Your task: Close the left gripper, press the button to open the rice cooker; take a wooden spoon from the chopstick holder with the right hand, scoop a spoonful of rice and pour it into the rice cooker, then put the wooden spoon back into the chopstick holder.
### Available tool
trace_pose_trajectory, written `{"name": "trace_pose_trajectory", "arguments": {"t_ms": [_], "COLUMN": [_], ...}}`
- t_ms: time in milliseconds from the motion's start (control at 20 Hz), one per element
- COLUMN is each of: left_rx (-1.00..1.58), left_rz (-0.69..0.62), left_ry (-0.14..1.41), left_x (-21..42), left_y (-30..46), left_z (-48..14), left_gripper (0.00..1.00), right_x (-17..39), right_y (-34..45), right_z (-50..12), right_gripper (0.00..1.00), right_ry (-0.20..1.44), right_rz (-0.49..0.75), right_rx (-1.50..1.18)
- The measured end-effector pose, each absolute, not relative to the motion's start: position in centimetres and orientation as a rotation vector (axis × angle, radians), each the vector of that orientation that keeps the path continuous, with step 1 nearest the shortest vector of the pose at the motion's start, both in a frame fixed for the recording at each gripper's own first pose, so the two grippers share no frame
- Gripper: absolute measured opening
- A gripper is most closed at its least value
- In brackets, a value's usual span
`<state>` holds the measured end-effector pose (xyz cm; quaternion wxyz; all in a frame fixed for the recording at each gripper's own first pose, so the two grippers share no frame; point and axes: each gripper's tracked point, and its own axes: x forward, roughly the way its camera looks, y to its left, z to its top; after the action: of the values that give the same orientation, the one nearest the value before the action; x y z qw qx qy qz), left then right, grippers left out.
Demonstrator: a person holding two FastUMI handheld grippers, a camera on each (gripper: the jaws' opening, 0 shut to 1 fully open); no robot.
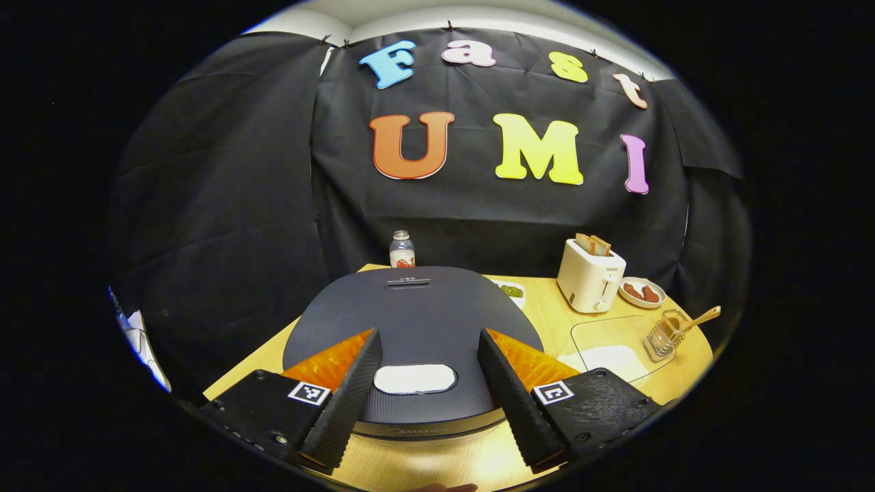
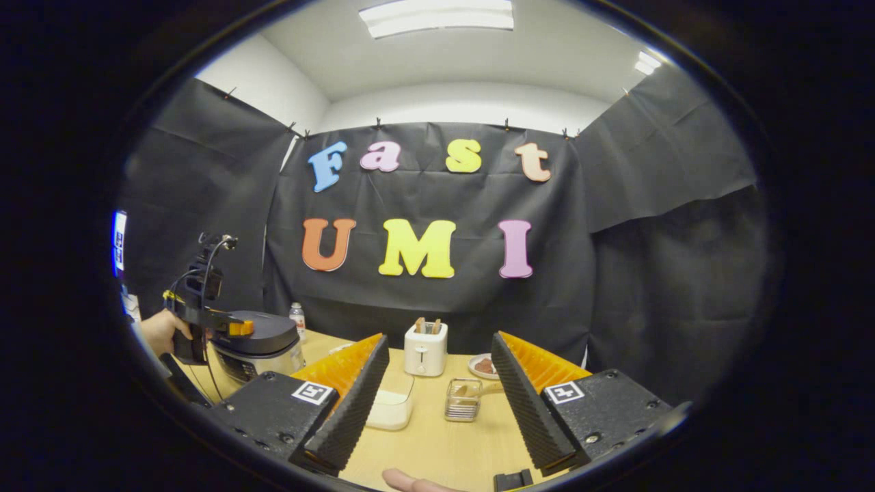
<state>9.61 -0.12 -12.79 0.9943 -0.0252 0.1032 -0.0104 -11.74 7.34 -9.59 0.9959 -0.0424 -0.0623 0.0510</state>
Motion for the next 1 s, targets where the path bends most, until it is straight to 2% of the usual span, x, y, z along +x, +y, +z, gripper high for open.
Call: {"name": "trace_pose_trajectory", "arguments": {"t_ms": [300,350,400,450,550,600,650,750,800,900,1000], "left_rx": [-0.035,-0.045,-0.032,-0.031,-0.029,-0.028,-0.033,-0.045,-0.05,-0.072,-0.115], "left_rz": [0.031,0.029,0.035,0.038,0.036,0.034,0.036,0.07,0.096,0.106,0.082], "left_ry": [0.028,0.004,-0.015,-0.05,-0.044,-0.041,-0.041,-0.044,-0.03,-0.029,0.005], "left_x": [9.4,9.1,9.4,9.4,9.6,9.2,8.9,7.6,6.4,4.1,1.7], "left_y": [-0.1,-0.2,-0.1,0.0,0.0,0.1,0.3,1.4,1.9,1.3,0.2], "left_z": [-12.6,-12.7,-13.3,-12.9,-13.1,-13.5,-13.4,-13.1,-13.4,-12.9,-12.6], "left_gripper": [0.93,0.99,0.9,1.0,0.82,0.91,0.91,0.9,0.81,0.98,0.96], "right_x": [-10.6,-10.5,-10.4,-10.2,-10.0,-9.9,-10.0,-10.0,-9.9,-9.8,-9.7], "right_y": [7.4,7.3,7.3,7.2,6.9,6.8,6.6,6.2,6.0,5.8,5.6], "right_z": [-10.5,-10.8,-10.9,-11.1,-11.3,-11.3,-11.2,-10.9,-10.9,-11.1,-11.2], "right_gripper": [0.96,0.96,0.98,0.96,0.96,0.98,0.98,0.98,0.97,0.96,0.96], "right_ry": [-0.085,-0.08,-0.076,-0.074,-0.065,-0.064,-0.065,-0.076,-0.077,-0.072,-0.063], "right_rz": [0.116,0.112,0.111,0.11,0.106,0.103,0.098,0.085,0.08,0.074,0.066], "right_rx": [-0.063,-0.062,-0.061,-0.06,-0.06,-0.061,-0.064,-0.066,-0.065,-0.062,-0.061]}}
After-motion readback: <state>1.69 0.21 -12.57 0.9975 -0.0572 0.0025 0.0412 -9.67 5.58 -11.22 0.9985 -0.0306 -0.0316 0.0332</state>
